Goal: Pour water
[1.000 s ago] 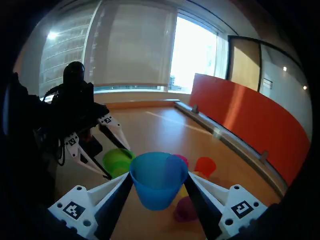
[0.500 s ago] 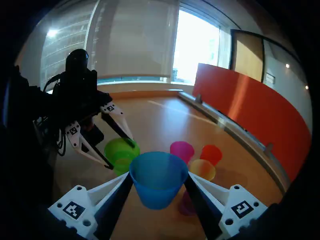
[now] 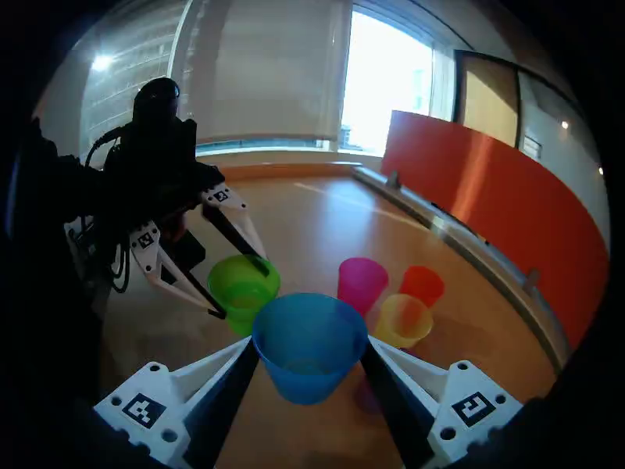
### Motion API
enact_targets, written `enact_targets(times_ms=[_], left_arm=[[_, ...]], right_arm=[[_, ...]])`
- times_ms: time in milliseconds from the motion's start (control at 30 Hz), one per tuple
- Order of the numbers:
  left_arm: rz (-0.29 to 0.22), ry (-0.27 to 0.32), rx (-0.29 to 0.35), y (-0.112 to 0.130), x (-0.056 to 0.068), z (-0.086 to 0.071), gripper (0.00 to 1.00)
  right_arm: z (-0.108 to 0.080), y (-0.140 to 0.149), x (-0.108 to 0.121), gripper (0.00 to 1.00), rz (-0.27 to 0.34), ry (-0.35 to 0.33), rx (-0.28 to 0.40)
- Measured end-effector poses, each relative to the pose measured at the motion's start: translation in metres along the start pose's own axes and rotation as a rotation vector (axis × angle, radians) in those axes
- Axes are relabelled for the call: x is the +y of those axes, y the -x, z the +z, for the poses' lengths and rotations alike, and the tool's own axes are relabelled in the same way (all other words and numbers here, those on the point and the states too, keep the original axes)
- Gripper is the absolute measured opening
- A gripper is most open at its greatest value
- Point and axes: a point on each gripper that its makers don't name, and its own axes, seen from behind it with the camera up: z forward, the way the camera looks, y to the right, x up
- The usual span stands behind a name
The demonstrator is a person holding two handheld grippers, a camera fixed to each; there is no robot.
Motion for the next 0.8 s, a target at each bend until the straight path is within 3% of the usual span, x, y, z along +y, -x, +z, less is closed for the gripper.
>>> enact_targets(times_ms=[800], left_arm=[[0.003, 0.012, -0.067, 0.023, 0.001, 0.009, 0.87]], right_arm=[[0.014, 0.039, -0.010, 0.92, -0.024, -0.029, -0.069]])
